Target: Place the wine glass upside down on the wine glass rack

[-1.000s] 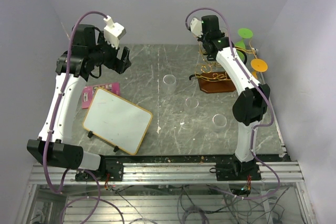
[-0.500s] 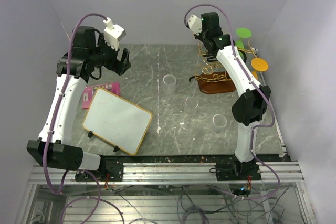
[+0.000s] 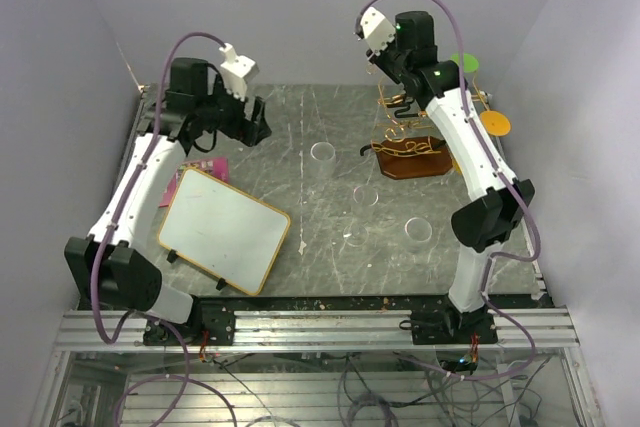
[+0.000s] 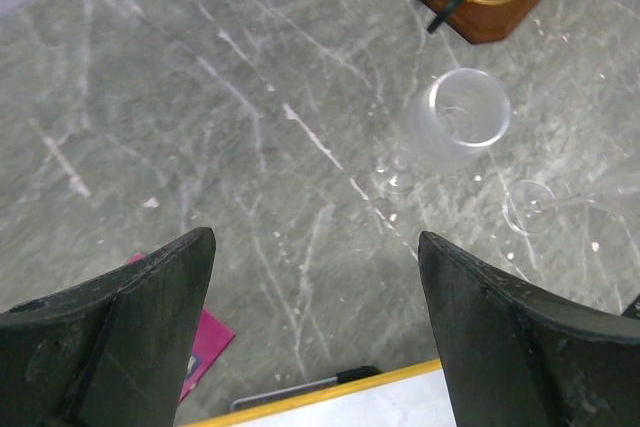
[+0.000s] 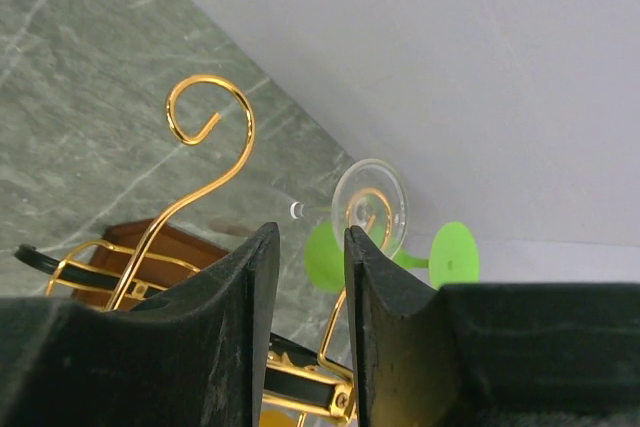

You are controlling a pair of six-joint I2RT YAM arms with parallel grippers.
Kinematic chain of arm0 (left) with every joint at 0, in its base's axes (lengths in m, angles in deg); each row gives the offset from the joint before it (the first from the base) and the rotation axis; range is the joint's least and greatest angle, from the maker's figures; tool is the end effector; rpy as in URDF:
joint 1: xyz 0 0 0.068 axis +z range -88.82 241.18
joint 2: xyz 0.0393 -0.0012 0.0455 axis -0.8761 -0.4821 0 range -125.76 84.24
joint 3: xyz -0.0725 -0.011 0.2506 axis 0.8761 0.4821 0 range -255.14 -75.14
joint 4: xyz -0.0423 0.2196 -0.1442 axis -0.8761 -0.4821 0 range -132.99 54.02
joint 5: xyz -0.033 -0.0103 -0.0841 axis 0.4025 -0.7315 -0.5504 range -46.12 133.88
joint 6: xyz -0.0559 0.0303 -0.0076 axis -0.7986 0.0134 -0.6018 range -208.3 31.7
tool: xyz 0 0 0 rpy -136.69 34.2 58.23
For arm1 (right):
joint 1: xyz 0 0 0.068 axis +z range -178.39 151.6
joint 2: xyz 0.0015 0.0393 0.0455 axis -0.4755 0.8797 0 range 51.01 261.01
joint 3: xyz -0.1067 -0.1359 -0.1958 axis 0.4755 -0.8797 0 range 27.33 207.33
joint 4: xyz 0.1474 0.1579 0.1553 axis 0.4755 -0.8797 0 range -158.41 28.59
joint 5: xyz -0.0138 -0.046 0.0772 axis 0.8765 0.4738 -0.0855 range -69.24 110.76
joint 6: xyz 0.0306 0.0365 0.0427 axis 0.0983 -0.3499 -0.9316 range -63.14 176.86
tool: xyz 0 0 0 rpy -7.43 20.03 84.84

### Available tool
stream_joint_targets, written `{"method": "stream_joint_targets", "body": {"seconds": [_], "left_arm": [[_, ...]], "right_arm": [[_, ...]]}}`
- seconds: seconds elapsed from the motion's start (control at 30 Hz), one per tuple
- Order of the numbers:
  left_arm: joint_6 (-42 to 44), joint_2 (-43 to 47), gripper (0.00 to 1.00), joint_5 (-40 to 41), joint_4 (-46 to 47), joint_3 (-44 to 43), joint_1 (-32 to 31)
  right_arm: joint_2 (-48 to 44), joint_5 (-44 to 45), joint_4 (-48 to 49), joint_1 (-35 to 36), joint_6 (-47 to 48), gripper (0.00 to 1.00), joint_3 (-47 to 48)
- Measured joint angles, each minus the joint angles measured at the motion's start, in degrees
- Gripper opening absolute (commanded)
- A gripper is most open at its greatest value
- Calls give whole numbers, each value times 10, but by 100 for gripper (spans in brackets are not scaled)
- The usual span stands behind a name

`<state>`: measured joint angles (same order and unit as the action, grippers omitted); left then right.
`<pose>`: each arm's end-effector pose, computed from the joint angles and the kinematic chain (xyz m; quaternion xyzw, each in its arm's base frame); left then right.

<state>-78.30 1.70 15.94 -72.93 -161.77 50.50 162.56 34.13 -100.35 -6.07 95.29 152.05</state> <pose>0.3213 -0.0842 0.3770 0.2665 0.8177 -0.2147 0.4628 0.4227 0.1611 0.4100 -0.3720 0.7570 -0.1716 0.5091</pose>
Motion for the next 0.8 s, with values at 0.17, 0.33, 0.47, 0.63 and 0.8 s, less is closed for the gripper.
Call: {"method": "stream_joint_targets", "body": {"seconds": [0.17, 0.33, 0.47, 0.63, 0.8], "left_arm": [[-2, -45, 92, 15, 7, -12, -72], [8, -87, 90, 18, 3, -38, -141], [21, -109, 88, 16, -5, -78, -190], [22, -127, 85, 6, -13, -115, -256], [22, -151, 82, 5, -25, -131, -316]], "right_arm": [[-39, -26, -2, 0, -26, 35, -9], [-88, -40, -2, 0, -52, 49, -38], [-114, -49, -1, -5, -76, 51, -52], [-140, -66, 5, -37, -117, 60, -65], [-162, -104, 18, -99, -155, 61, -86]]}}
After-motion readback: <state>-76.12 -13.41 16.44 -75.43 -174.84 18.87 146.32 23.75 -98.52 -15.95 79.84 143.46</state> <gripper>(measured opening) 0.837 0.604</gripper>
